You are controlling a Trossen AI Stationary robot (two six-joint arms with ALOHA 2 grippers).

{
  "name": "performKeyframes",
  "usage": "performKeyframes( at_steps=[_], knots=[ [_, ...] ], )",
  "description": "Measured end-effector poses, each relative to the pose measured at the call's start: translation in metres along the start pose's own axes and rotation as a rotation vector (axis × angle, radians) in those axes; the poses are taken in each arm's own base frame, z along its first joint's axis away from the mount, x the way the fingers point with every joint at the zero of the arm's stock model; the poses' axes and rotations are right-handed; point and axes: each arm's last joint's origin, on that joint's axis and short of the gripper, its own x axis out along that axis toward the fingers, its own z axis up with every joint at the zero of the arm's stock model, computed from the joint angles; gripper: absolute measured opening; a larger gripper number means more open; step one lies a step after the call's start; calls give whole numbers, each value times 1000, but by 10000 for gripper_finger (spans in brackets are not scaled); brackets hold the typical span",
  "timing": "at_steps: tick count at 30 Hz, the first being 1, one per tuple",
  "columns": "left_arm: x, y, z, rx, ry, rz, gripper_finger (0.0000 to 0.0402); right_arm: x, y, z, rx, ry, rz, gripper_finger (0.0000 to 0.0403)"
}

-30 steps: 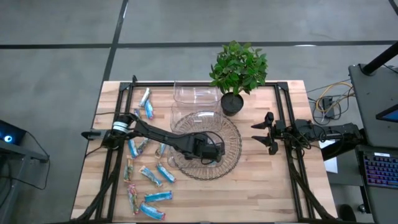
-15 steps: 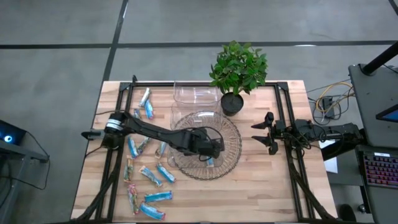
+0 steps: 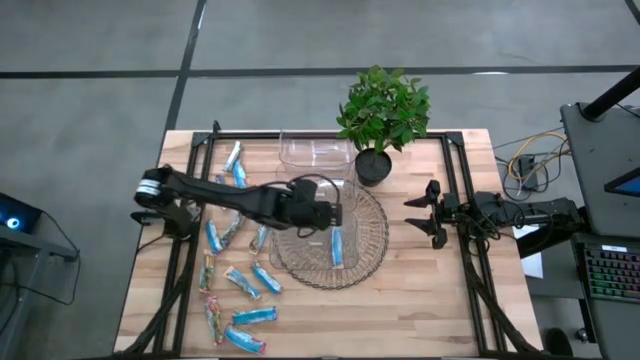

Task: Pick and place Granola Bars by type
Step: Put the yellow granola bar into the bottom transparent bin

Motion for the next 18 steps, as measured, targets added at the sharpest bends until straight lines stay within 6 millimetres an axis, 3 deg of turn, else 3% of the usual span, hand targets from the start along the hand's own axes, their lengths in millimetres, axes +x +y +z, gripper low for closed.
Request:
performKeyframes(
  at_steps=[9, 18],
  knots=[
    [-32, 41, 30, 209, -47, -5, 147, 0, 0, 0, 0, -1, 0, 226],
    [-39, 89, 63, 366, -46, 104, 171, 0, 0, 0, 0, -1, -1, 227]
  ],
)
